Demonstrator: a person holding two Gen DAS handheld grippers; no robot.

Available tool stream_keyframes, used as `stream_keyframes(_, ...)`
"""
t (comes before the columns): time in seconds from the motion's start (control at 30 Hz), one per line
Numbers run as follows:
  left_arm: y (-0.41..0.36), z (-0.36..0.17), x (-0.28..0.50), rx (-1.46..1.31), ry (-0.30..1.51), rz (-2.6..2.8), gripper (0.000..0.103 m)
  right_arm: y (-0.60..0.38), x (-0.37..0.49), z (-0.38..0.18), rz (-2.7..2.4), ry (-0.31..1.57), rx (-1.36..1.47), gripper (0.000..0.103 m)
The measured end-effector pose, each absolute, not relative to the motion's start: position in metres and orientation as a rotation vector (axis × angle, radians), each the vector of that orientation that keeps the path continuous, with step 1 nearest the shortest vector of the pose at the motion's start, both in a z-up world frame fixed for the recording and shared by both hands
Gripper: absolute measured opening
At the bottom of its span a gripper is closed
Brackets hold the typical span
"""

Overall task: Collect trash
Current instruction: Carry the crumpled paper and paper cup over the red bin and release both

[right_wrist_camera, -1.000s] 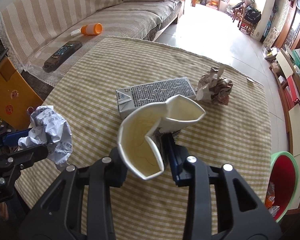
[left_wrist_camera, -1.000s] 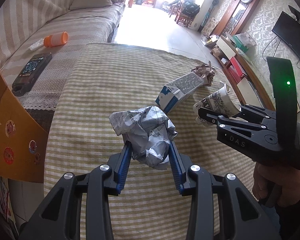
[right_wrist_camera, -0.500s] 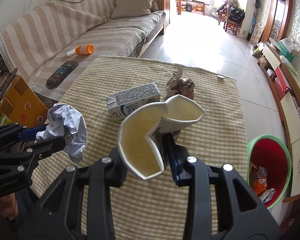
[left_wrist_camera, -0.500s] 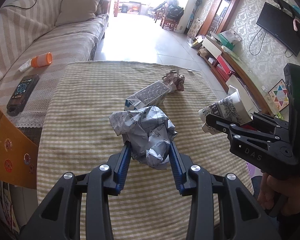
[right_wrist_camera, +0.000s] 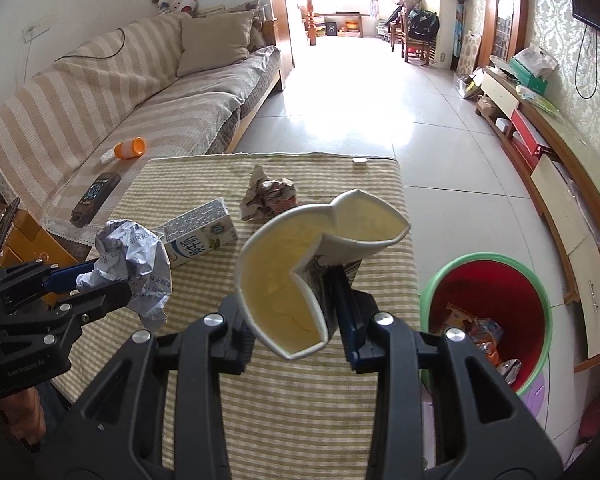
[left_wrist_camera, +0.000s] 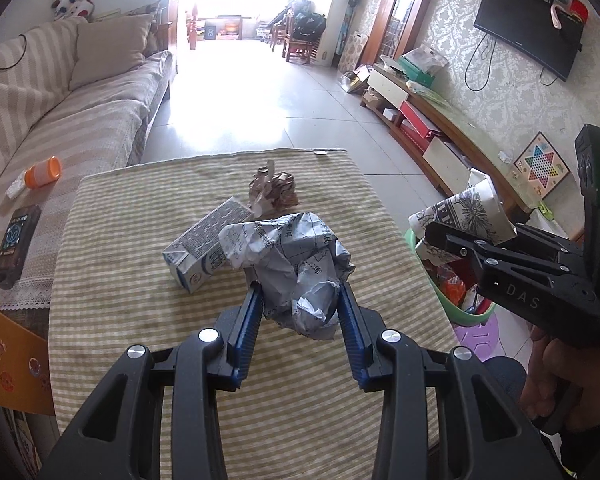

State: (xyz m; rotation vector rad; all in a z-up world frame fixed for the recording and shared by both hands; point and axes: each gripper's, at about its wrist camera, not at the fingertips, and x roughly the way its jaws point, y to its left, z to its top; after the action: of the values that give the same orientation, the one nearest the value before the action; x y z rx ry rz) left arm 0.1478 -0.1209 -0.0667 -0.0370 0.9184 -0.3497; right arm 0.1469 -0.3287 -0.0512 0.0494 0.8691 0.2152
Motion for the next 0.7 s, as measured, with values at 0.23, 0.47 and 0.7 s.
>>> stream_keyframes(0.23, -0.179, -0.055, 0.166, 0.013, 0.909, -0.446, 0.036, -0.394, 0.144, -0.052, 0.130, 0.858, 0.135, 0.034)
stream_keyframes(0.47, -0.253, -0.050, 0.180, 0.050, 0.920, -0.566, 0.036, -0.471, 0.139, -0.062, 0.015, 0.860, 0.228, 0.034)
stream_keyframes(0.7, -0.325, -0.054, 0.183, 0.107, 0.935, -0.665, 0.036, -0.533, 0.132, -0.076, -0.074, 0.869, 0.300, 0.034)
